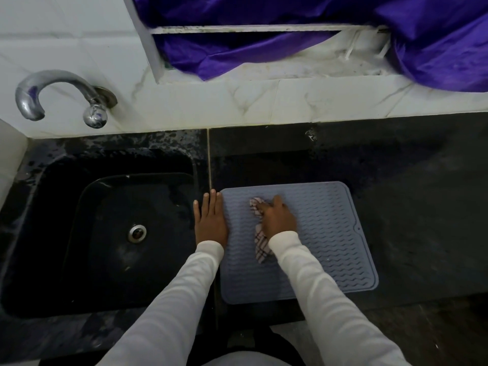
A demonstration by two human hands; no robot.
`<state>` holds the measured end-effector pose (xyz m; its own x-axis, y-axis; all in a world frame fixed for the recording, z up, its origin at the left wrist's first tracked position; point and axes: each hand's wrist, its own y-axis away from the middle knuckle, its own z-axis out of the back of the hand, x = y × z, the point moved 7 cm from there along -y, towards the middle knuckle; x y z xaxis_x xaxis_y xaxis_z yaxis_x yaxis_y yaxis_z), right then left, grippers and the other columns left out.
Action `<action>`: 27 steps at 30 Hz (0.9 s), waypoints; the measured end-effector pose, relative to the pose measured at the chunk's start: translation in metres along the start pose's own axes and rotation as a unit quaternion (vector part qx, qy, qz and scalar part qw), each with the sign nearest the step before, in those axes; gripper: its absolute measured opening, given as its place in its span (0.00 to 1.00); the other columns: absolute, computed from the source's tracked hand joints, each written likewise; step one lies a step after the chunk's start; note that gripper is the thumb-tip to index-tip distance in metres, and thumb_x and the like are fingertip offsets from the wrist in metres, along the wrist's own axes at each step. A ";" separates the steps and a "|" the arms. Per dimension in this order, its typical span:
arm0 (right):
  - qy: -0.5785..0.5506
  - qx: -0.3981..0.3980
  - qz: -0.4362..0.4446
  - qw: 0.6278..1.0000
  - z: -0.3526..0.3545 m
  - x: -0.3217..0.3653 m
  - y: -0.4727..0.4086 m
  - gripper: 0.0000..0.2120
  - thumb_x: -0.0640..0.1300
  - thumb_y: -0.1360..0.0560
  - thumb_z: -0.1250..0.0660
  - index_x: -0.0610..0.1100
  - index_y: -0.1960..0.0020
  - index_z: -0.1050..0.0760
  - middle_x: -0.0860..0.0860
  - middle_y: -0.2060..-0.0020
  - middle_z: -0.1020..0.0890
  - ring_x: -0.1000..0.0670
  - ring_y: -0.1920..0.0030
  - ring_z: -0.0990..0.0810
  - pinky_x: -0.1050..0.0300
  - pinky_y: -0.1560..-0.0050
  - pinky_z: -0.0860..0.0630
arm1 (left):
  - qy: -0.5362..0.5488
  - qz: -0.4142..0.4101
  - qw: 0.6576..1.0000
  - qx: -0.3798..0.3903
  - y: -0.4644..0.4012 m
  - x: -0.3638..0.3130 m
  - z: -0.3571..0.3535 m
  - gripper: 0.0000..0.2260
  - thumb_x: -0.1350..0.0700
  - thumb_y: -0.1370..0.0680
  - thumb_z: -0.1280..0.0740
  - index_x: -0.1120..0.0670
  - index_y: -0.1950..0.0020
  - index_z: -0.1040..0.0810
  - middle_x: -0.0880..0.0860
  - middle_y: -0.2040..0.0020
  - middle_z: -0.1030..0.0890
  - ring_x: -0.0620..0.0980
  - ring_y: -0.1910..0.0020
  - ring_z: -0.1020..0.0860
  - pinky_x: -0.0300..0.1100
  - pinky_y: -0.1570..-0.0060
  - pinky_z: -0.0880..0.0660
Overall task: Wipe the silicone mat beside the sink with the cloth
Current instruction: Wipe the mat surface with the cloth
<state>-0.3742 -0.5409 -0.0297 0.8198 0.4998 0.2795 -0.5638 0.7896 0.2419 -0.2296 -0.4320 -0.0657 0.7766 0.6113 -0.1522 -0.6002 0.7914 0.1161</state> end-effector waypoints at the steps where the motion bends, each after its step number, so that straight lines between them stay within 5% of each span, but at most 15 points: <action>1: 0.004 -0.003 -0.009 1.000 0.003 -0.016 -0.001 0.21 0.46 0.22 0.38 0.58 0.30 0.32 0.41 0.34 0.35 0.38 0.41 0.27 0.44 0.43 0.26 | 0.005 -0.002 1.000 0.000 0.000 -0.001 0.000 0.29 0.54 0.18 0.45 0.55 0.21 0.57 0.54 0.20 0.54 0.54 0.21 0.57 0.52 0.30 0.74; 5: -0.001 -0.025 -0.070 0.997 0.027 -0.082 -0.002 0.21 0.43 0.23 0.39 0.56 0.32 0.29 0.41 0.38 0.30 0.37 0.45 0.25 0.46 0.48 0.25 | 0.012 -0.003 1.000 -0.014 -0.001 -0.001 0.001 0.28 0.57 0.18 0.47 0.55 0.20 0.55 0.55 0.20 0.52 0.54 0.21 0.55 0.54 0.27 0.69; 9: -0.009 -0.053 -0.160 0.986 0.055 -0.155 0.002 0.15 0.49 0.21 0.38 0.50 0.35 0.26 0.40 0.38 0.29 0.36 0.44 0.24 0.43 0.44 0.26 | -0.008 -0.010 1.000 -0.009 -0.002 0.001 -0.003 0.29 0.57 0.18 0.46 0.57 0.20 0.56 0.56 0.20 0.52 0.56 0.21 0.55 0.56 0.25 0.64; 13: 0.010 -0.081 -0.227 0.971 0.080 -0.218 0.005 0.16 0.53 0.20 0.42 0.55 0.35 0.24 0.39 0.36 0.31 0.33 0.45 0.23 0.43 0.44 0.26 | -0.017 -0.013 1.000 -0.008 -0.003 -0.002 -0.005 0.29 0.56 0.18 0.47 0.57 0.21 0.58 0.56 0.20 0.55 0.55 0.21 0.57 0.55 0.26 0.66; 20: -0.012 -0.118 -0.247 0.962 0.078 -0.226 0.001 0.13 0.47 0.21 0.40 0.52 0.40 0.21 0.40 0.42 0.29 0.34 0.53 0.22 0.46 0.52 0.26 | -0.002 -0.012 1.000 -0.015 -0.004 -0.002 -0.008 0.29 0.58 0.18 0.45 0.57 0.20 0.55 0.57 0.20 0.52 0.56 0.21 0.55 0.55 0.25 0.65; 27: -0.051 -0.125 -0.251 0.958 0.075 -0.226 0.002 0.14 0.45 0.22 0.39 0.51 0.39 0.22 0.43 0.44 0.29 0.36 0.51 0.23 0.45 0.48 0.24 | -0.015 -0.015 1.000 -0.014 -0.005 -0.005 -0.007 0.30 0.59 0.19 0.44 0.59 0.21 0.54 0.60 0.21 0.51 0.59 0.22 0.54 0.53 0.26 0.67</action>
<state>-0.5679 -0.6793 -0.0228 0.9602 0.0067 0.2793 -0.0485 0.9885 0.1430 -0.2318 -0.4387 -0.0728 0.7989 0.5881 -0.1259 -0.5819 0.8088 0.0849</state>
